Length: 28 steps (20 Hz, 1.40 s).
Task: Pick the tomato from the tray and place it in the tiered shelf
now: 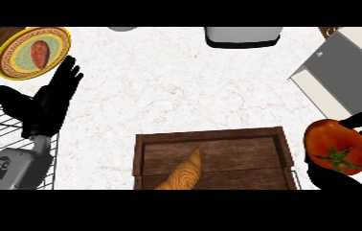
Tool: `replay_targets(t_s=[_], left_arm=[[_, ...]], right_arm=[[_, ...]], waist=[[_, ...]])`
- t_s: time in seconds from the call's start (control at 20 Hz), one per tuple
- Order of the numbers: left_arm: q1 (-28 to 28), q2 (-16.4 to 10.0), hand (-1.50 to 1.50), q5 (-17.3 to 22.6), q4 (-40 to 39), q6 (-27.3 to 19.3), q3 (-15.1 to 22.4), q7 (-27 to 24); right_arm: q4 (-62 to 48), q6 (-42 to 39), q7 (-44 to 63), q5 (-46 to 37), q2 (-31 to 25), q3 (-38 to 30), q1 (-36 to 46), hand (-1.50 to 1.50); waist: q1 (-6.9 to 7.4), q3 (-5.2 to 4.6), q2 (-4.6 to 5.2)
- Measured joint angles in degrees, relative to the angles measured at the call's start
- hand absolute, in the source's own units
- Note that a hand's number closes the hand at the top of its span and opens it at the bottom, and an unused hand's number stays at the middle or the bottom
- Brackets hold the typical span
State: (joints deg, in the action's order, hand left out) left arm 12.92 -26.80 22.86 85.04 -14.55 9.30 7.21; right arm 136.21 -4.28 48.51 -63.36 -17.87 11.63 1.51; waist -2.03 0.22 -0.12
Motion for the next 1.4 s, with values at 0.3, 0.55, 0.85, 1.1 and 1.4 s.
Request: replay_targets(t_s=[0.3,0.55,0.85,1.1,1.4], left_arm=[[-0.57,-0.44,0.0,0.12,0.42,0.26,-0.53,0.13],[-1.13,-0.95,0.0,0.53,1.12,0.58,-1.32,0.4],[-1.22,-0.55,0.0,0.21,1.26,0.53,-1.41,0.42],[-0.7,-0.26,0.0,-0.32,1.4,1.31,-1.24,1.0],[1.47,1.15,0.0,-1.36,0.07,2.28,-1.5,1.04]], right_arm=[[-2.26,-0.38,-4.69,5.63,1.56,-9.44,0.56,1.5],[-4.85,-2.23,-10.22,18.42,0.59,-20.09,1.09,1.5],[-12.14,-6.42,-20.59,40.24,-5.44,-38.08,0.5,1.5],[-24.61,-12.81,-30.92,53.51,-13.58,-52.34,-0.21,1.5],[-42.97,-12.63,-38.48,54.41,-20.28,-59.87,1.99,-1.5]], waist=[[-0.63,0.19,-0.32],[-0.69,0.22,-0.47],[-0.67,0.13,-0.35],[0.25,-0.03,-0.17],[1.53,-0.12,0.15]])
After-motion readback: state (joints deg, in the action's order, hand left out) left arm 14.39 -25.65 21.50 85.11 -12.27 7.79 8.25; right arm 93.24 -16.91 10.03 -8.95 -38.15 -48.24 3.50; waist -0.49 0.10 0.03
